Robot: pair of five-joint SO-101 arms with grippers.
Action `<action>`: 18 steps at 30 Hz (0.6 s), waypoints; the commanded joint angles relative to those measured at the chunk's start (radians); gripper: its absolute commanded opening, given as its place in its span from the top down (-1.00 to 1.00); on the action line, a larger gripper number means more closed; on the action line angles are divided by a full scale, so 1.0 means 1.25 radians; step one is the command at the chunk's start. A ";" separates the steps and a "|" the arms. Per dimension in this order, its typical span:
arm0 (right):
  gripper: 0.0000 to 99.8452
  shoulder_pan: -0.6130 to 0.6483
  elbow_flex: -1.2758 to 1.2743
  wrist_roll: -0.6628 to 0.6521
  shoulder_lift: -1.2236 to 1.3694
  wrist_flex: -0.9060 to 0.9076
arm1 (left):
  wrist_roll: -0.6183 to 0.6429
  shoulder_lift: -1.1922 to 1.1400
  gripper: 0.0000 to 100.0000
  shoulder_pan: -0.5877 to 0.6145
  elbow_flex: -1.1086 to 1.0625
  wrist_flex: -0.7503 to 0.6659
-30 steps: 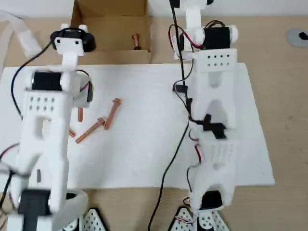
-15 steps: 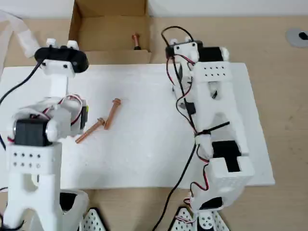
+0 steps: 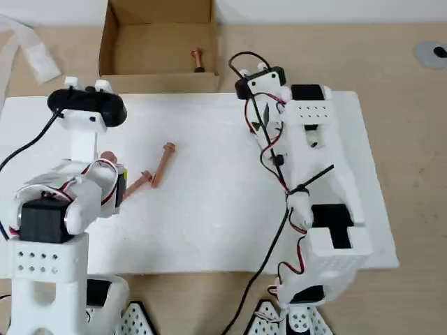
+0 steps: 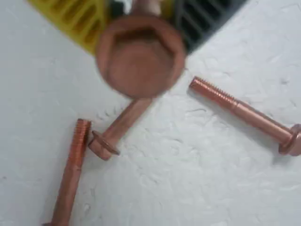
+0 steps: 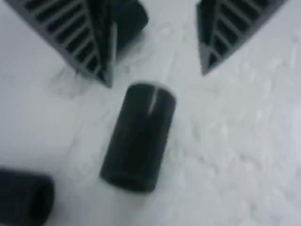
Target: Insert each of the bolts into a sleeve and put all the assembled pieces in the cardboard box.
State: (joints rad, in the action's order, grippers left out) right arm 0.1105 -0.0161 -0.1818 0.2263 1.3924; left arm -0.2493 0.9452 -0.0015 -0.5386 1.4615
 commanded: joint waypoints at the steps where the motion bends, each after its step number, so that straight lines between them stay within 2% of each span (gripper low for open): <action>1: 0.73 -0.012 0.001 -0.007 -0.014 -0.036 | -0.002 0.033 0.98 -0.005 -0.002 -0.005; 18: 0.73 -0.012 0.075 0.047 0.134 -0.055 | -0.006 0.057 0.98 -0.005 -0.010 -0.006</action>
State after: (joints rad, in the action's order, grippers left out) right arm 0.1105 0.0284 -0.1327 0.3920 1.3357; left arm -0.2493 0.9989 -0.0015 -0.5570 1.4615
